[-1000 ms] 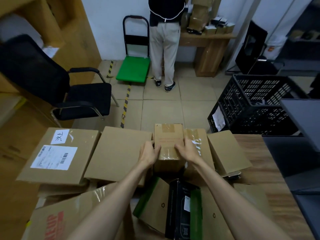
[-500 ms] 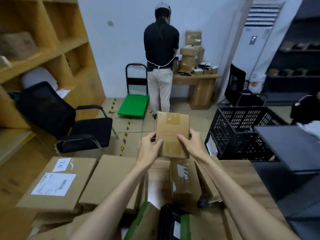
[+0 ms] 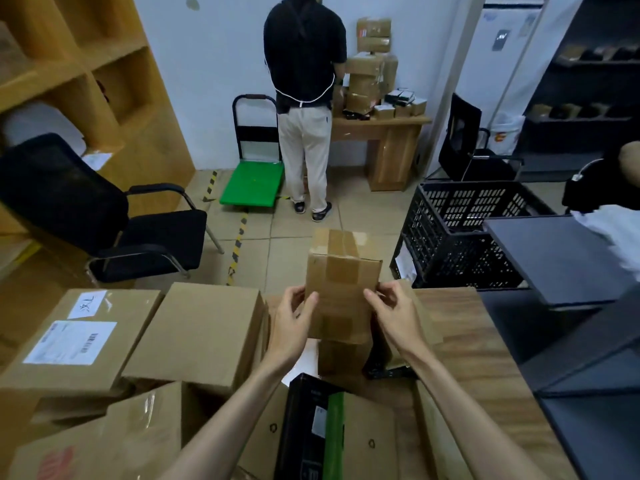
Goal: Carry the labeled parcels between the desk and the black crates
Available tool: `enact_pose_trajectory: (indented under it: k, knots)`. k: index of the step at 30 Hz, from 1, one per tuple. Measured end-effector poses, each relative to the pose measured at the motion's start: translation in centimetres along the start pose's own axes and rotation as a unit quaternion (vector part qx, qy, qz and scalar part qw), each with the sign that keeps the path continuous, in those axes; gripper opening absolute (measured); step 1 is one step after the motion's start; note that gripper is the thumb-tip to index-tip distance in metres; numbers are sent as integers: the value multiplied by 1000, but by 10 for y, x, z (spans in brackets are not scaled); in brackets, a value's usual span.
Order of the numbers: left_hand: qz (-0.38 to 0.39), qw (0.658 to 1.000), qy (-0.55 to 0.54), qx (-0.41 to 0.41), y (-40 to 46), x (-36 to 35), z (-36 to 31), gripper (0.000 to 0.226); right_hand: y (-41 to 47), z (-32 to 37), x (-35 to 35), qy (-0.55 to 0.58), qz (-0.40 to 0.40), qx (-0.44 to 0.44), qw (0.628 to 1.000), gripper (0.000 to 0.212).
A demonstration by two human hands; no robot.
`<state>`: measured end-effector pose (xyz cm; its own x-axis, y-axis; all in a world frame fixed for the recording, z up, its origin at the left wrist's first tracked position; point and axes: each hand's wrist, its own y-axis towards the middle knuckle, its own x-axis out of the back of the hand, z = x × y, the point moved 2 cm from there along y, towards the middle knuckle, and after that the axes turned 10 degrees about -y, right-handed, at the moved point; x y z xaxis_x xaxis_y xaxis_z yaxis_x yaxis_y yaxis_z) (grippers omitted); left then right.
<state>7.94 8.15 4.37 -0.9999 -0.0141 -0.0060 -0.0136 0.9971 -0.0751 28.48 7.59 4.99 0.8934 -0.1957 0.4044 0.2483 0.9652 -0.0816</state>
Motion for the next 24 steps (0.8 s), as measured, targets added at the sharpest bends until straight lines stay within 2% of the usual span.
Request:
enact_pose_trajectory:
  k: [1, 3, 6, 8, 10, 13, 17, 24]
  knots:
    - [-2, 1000, -3, 10, -1, 1, 6, 29, -4, -4, 2, 9, 4, -13, 1000, 18]
    - [12, 999, -6, 33, -3, 0, 13, 58, -3, -17, 6, 23, 32, -35, 999, 38]
    - [36, 998, 24, 54, -7, -6, 14, 90, -4, -28, 10, 17, 73, -53, 996, 84]
    - [46, 995, 56, 61, -7, -8, 12, 96, -2, -29, 9, 1, 100, -47, 994, 77]
    - [51, 992, 97, 68, -7, -11, 9, 92, -1, -31, 8, -31, 116, -22, 993, 59]
    - [42, 990, 117, 66, -3, -12, 11, 71, 6, -39, 7, -46, 103, -2, 994, 43]
    - [67, 990, 100, 68, -1, -12, 12, 41, 10, -47, 9, -33, 113, -16, 993, 34]
    - [85, 993, 72, 48, -8, -17, 8, 32, 4, -44, 10, -28, 115, -12, 993, 32]
